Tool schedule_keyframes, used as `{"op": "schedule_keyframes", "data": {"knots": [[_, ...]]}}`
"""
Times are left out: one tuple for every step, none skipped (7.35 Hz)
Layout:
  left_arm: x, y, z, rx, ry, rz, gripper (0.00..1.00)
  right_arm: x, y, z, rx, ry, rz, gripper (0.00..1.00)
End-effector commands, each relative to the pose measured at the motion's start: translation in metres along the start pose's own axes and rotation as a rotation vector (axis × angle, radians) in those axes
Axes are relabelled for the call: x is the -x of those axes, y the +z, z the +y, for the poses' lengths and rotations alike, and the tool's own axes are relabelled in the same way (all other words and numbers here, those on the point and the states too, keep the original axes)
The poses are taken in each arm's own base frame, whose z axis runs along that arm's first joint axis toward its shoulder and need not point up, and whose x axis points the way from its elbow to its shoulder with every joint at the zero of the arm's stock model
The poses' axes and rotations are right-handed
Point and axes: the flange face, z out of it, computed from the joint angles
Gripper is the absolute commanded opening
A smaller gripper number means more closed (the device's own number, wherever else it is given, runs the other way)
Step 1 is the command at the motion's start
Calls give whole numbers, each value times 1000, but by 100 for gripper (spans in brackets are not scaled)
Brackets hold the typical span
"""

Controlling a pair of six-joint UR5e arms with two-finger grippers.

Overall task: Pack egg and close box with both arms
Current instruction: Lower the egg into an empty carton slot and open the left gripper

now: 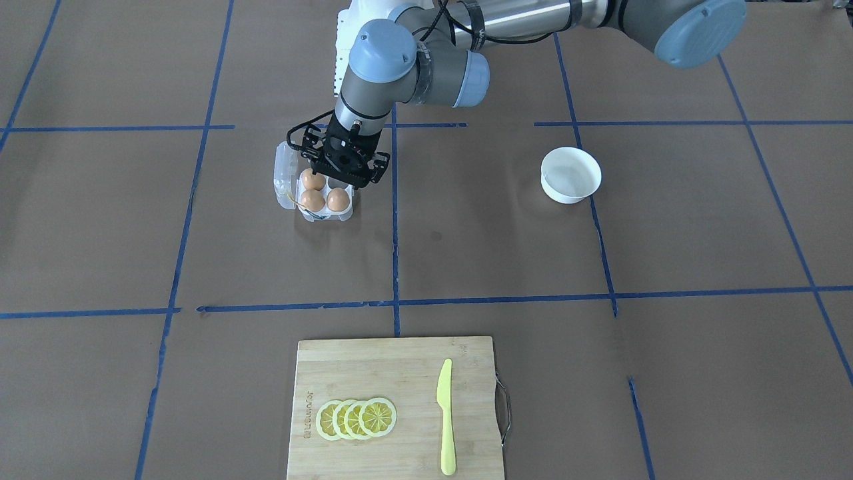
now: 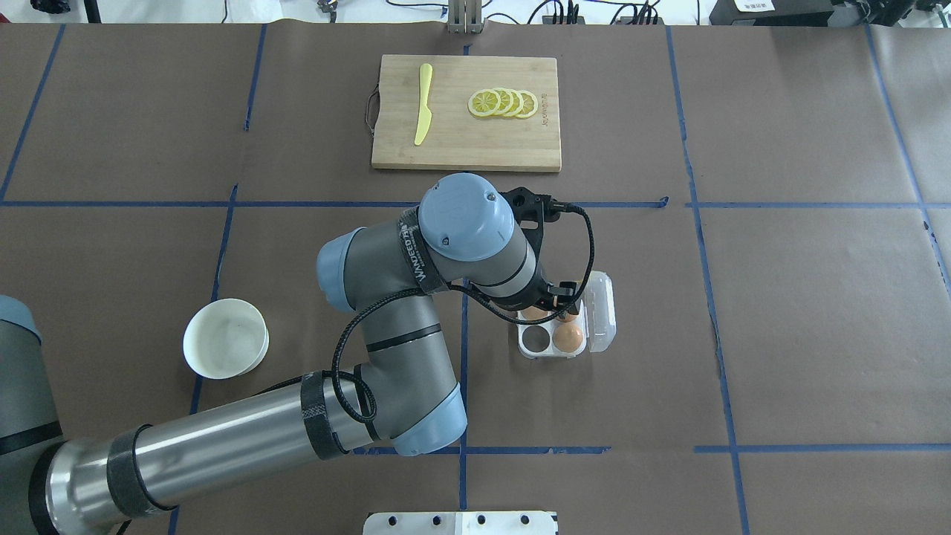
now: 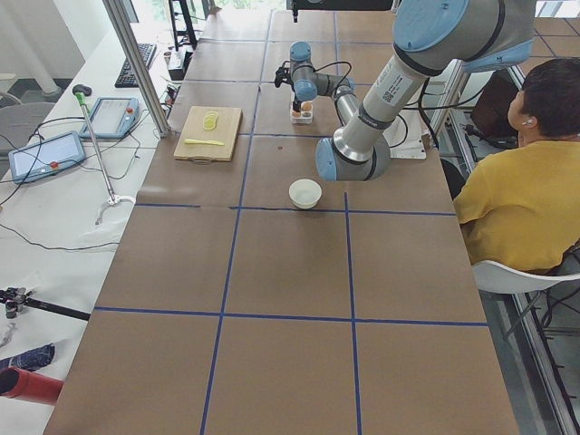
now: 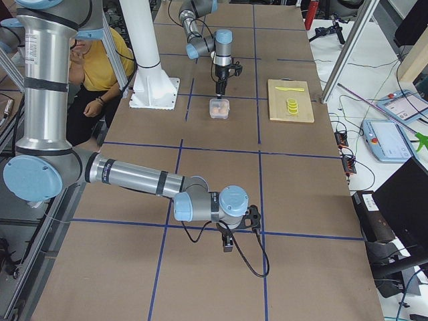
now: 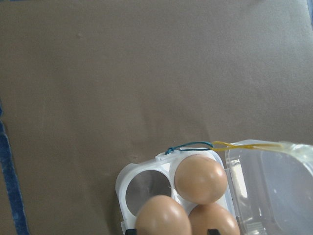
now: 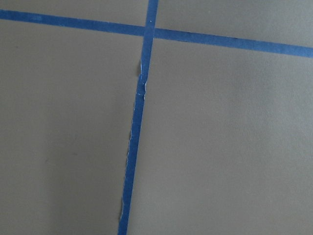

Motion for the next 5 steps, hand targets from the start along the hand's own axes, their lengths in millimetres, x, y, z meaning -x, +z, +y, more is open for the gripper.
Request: {"op": "schedule_keyframes", "data": {"knots": [[-1,-4,0,-4,7,6,88,2,-3,-2,-7,-12,2,100],[0,-8,-2,-10,11,9,91,6,-6,-7,-16,-22,7,100],[7,-13,-7,-17,7,6,92,9,-10,-15,-24,-31,9,100],[24,-25,-9,-34,4,9,95,22,-21,-31,-47,-55,2,100],[48,-44,-4,-51,26,13,95,41,-28,-50,-69,-105,2,100]]}}
